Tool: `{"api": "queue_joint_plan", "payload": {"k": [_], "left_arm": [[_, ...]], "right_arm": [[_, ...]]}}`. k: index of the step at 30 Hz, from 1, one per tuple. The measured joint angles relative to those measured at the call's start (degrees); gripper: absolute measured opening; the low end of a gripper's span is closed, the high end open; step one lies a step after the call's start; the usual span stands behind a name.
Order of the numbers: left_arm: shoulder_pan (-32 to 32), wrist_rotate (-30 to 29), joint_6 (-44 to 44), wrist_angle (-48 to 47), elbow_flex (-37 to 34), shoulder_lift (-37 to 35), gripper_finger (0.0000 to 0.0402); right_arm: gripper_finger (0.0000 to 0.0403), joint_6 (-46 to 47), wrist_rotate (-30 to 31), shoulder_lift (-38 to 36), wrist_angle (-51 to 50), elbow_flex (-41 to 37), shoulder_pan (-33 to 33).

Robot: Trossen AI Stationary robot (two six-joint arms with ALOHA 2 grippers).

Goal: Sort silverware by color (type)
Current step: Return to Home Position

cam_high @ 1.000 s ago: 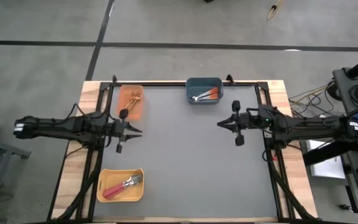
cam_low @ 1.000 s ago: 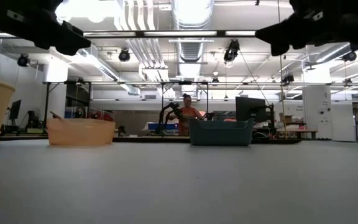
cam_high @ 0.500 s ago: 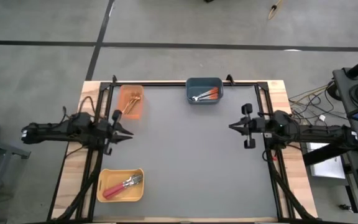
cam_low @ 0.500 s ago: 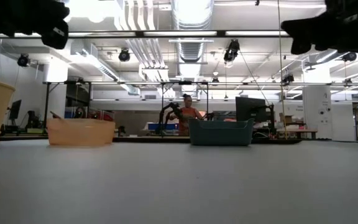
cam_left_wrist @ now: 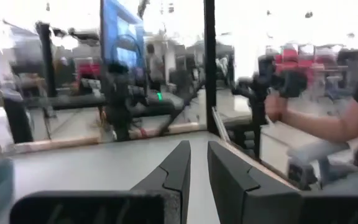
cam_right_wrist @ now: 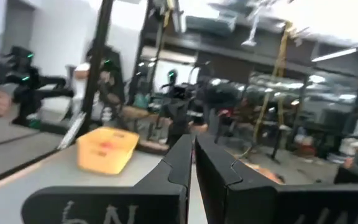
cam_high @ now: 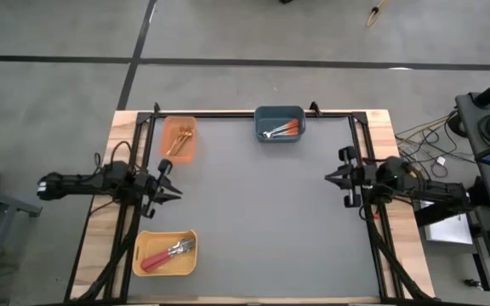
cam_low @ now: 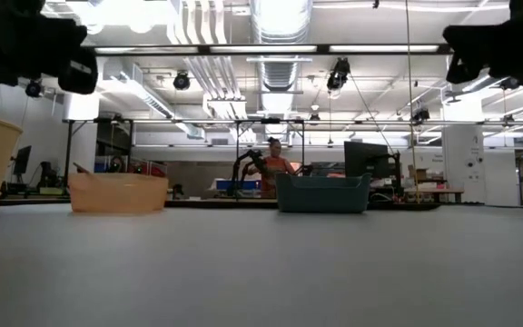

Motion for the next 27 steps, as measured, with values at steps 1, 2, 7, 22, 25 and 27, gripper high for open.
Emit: {"api": "queue_joint_plan", "payload": {"k": [1,2,7,22,25,27], "left_arm": [[0.0,0.6,-0.2,-0.6,-0.3,0.1,0.0038],[-0.1,1.0,-0.7,-0.7,-0.2,0.4,0.0038],[-0.2,2.3,-0.2,1.8,-0.3,1.0,0.0038],[-0.2,-2.3,-5.0,-4.7,-0.2,4.3,0.0038],[-0.2,-2.3,-5.0,-4.7,-0.1,5.3,0.0038],[-0.2,-2.3,-5.0,-4.7,-0.1,5.9,0.0038]], "right_arm": [[0.0013,0.0,-0.7,-0.7,-1.7,0.0,0.0],[0.0013,0.0,-0.8,-0.8,-3.0,0.0,0.0],[0.0013,1.6,-0.9,0.0,-6.8,0.0,0.0],[0.0013,5.4,3.9,3.4,-8.9,0.0,0.0],[0.0013,5.4,3.9,3.4,-8.9,-0.1,0.0],[0.0013,5.4,3.9,3.4,-8.8,-0.1,0.0]]}}
